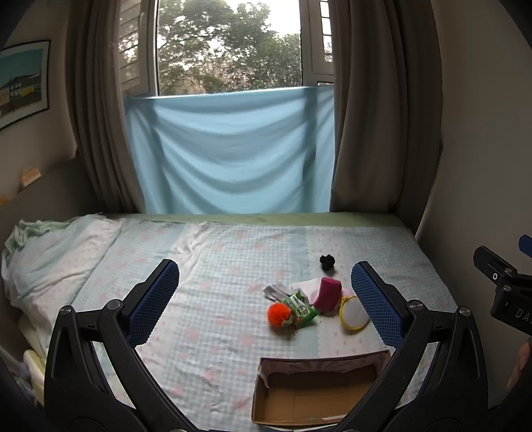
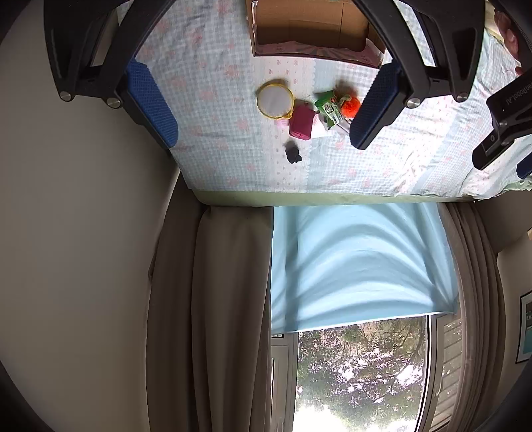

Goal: Organize soft objects

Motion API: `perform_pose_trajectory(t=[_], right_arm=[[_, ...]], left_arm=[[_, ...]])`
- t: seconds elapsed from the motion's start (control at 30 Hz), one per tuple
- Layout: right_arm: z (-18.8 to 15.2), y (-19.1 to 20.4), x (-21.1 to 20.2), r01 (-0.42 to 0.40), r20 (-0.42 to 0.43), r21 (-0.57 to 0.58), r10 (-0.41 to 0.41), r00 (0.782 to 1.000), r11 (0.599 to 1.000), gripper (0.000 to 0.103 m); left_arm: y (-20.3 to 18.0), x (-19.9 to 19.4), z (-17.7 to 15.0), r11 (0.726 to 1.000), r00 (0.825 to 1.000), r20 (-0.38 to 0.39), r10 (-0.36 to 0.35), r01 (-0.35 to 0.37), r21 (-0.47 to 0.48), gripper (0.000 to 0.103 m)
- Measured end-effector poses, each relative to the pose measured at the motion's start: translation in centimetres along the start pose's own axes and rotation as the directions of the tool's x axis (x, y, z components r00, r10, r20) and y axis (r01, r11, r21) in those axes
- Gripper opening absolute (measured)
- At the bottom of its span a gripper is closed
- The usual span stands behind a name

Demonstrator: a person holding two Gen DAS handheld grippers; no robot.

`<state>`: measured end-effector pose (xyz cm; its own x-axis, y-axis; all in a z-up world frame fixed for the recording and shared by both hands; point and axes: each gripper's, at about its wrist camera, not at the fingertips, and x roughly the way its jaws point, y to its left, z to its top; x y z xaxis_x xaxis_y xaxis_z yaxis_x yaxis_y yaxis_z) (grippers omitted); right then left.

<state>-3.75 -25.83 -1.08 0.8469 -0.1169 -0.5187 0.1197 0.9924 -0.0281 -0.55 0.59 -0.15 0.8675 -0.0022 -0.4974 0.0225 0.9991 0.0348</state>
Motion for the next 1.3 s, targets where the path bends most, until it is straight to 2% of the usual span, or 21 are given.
perform_pose_trajectory(t=[1.3], right_arm=[[-0.8, -0.8, -1.4, 0.010, 0.010, 0.029, -0.010, 1.000, 1.000, 0.103]], left_arm=[[-1.0, -1.7, -0.6, 1.000, 1.000, 0.014, -0.014, 0.014, 0.010, 0.103]])
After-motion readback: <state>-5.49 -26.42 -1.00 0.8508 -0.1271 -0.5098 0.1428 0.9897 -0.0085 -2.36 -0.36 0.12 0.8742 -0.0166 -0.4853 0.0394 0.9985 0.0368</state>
